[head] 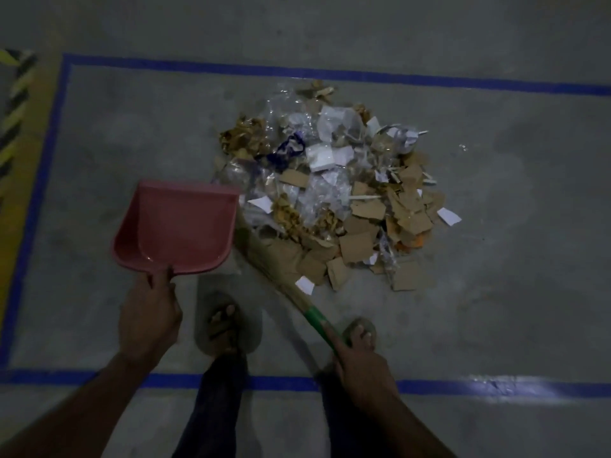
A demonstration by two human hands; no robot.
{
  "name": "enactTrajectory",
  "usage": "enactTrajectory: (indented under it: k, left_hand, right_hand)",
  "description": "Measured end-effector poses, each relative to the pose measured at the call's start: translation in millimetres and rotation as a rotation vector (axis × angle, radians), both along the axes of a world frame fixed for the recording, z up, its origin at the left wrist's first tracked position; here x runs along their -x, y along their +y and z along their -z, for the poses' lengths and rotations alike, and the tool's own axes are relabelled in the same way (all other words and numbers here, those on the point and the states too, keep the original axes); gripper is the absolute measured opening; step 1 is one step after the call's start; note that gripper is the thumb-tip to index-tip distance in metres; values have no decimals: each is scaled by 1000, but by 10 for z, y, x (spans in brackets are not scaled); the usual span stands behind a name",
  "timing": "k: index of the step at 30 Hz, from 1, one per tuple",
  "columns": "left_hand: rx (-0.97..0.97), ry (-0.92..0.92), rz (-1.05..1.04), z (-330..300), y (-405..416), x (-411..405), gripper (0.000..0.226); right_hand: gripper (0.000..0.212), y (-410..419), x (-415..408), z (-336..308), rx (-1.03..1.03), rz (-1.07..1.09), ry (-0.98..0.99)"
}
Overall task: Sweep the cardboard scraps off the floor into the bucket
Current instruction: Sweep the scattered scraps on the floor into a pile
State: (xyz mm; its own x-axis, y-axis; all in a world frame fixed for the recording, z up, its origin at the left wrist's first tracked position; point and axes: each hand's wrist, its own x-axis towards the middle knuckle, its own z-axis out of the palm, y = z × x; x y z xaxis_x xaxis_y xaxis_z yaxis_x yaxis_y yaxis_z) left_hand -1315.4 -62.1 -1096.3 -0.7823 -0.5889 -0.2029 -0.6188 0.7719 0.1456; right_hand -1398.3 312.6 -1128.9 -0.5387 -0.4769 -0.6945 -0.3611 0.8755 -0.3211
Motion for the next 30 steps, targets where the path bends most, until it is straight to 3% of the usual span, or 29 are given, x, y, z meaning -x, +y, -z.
enactTrajectory:
  k: [5,11,24,30]
  left_hand:
    - [14,-40,55,-84,-580,-320,45]
    - [-46,-53,121,-194,-1156,-474,45]
    - [-58,-13,209,-193,-1650,-438,41]
    - [-88,-12,222,-201,-1394,-385,36]
  right_hand:
    - [64,-493,-11,200,-177,55,57]
    - [63,-347,-84,-268,-153,158,75]
    - [96,-458,-898,-363,-77,478,144]
    - [66,-684,-1099,-320,40,652,90]
